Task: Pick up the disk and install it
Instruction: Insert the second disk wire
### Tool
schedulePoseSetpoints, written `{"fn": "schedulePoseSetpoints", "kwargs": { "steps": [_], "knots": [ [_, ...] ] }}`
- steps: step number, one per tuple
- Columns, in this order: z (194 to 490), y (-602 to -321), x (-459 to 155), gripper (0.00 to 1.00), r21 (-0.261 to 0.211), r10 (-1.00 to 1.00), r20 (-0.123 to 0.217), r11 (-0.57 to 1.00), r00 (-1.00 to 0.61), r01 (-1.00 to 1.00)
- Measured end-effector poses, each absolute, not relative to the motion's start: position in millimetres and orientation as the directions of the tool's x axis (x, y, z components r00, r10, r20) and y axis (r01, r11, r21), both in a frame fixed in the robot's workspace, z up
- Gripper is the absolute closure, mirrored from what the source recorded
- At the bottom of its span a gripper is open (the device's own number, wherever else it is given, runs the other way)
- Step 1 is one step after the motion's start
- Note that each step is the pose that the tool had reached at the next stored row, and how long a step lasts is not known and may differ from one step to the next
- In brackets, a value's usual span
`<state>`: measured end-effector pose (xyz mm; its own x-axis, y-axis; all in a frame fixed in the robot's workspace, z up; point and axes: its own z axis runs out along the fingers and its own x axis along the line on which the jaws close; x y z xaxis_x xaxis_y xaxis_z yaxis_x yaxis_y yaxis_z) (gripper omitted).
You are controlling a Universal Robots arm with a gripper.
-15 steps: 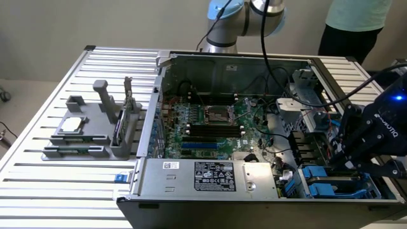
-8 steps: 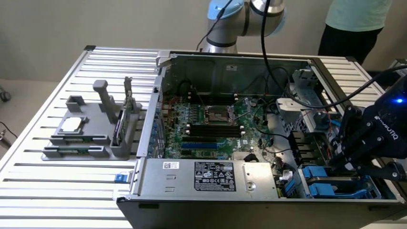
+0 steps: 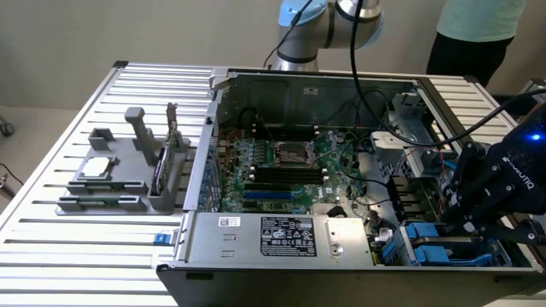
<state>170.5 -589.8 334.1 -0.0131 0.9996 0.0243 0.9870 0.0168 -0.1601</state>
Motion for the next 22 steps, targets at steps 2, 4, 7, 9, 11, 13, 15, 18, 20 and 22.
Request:
{"fn": "schedulePoseSetpoints", "kwargs": {
  "steps": [2,4,7,9,11,13,15,18,20,22],
  "knots": [
    [336,-590,171,0.75,-0.163,1.0,0.025,0.017,-0.013,0.986],
    [340,-590,170,0.75,-0.166,1.0,0.024,0.017,-0.013,0.986],
    [343,-590,168,0.75,-0.167,1.0,0.024,0.017,-0.013,0.986],
    [344,-590,164,0.75,-0.168,1.0,0.025,0.017,-0.013,0.986],
    [345,-590,159,0.75,-0.168,1.0,0.025,0.017,-0.013,0.986],
    [347,-590,154,0.75,-0.169,1.0,0.025,0.017,-0.013,0.985],
    [349,-588,151,0.75,-0.169,1.0,0.025,0.017,-0.013,0.985],
    [351,-586,147,0.84,-0.169,1.0,0.025,0.017,-0.013,0.985],
    [351,-586,147,0.89,-0.169,1.0,0.024,0.017,-0.013,0.985],
    [351,-586,147,0.89,-0.169,1.0,0.024,0.017,-0.013,0.986]
  ]
}}
